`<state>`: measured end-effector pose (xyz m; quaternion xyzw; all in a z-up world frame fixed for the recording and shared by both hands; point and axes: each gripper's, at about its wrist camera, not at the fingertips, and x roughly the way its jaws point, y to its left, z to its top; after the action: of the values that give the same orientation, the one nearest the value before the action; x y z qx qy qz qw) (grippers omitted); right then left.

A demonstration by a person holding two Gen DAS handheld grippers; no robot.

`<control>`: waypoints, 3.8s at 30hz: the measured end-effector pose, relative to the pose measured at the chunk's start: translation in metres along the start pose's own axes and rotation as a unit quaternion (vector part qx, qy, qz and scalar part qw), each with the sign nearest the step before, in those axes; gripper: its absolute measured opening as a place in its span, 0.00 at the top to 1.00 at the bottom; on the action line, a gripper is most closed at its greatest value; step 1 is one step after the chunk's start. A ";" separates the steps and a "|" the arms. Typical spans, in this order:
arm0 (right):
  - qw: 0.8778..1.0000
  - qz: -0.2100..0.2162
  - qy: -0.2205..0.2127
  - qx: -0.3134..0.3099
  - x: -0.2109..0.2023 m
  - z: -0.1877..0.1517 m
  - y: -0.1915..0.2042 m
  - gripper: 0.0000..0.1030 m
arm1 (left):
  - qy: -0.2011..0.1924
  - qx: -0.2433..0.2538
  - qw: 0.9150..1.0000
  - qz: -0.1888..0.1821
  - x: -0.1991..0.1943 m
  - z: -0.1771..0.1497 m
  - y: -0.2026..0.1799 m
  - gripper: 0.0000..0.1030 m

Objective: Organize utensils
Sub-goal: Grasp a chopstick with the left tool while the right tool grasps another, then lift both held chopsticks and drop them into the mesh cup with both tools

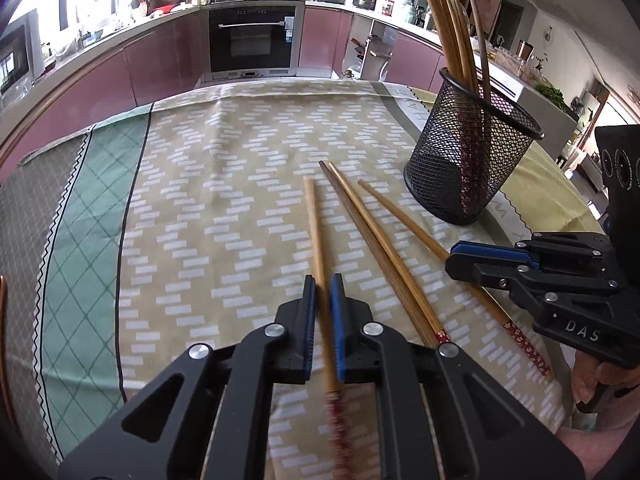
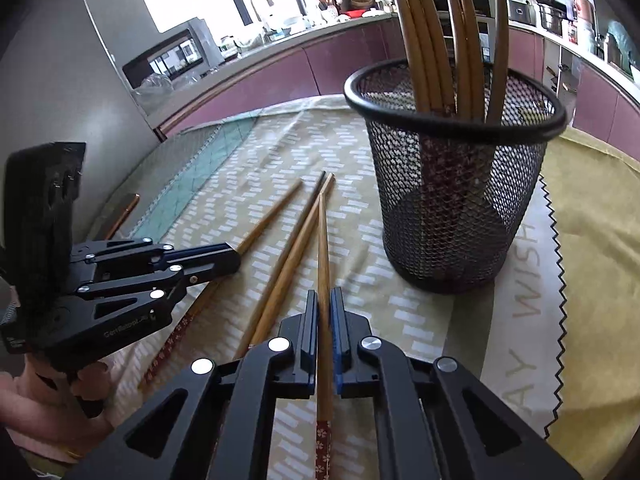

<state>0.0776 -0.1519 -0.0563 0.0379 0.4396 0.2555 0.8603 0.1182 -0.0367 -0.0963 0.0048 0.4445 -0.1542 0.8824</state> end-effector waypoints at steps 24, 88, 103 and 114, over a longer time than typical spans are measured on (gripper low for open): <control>0.999 0.004 0.032 -0.041 0.017 -0.002 0.019 0.92 | 0.021 0.037 0.998 -0.047 0.006 0.000 -0.015 0.83; 0.970 -0.007 -0.239 -0.045 -0.166 0.086 -0.026 0.94 | -0.191 0.040 0.964 -0.182 -0.139 0.139 -0.041 0.93; 0.978 -0.025 -0.204 -0.039 -0.135 0.102 -0.038 0.94 | -0.170 0.063 0.974 -0.133 -0.113 0.155 -0.060 0.93; 0.991 -0.023 -0.132 -0.024 -0.098 0.103 -0.044 0.94 | -0.093 0.099 0.983 -0.122 -0.066 0.152 -0.067 0.93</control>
<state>0.1278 -0.2195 0.0658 0.0404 0.3163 0.2384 0.9173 0.1820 -0.1054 0.0558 0.0230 0.3406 -0.3039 0.8894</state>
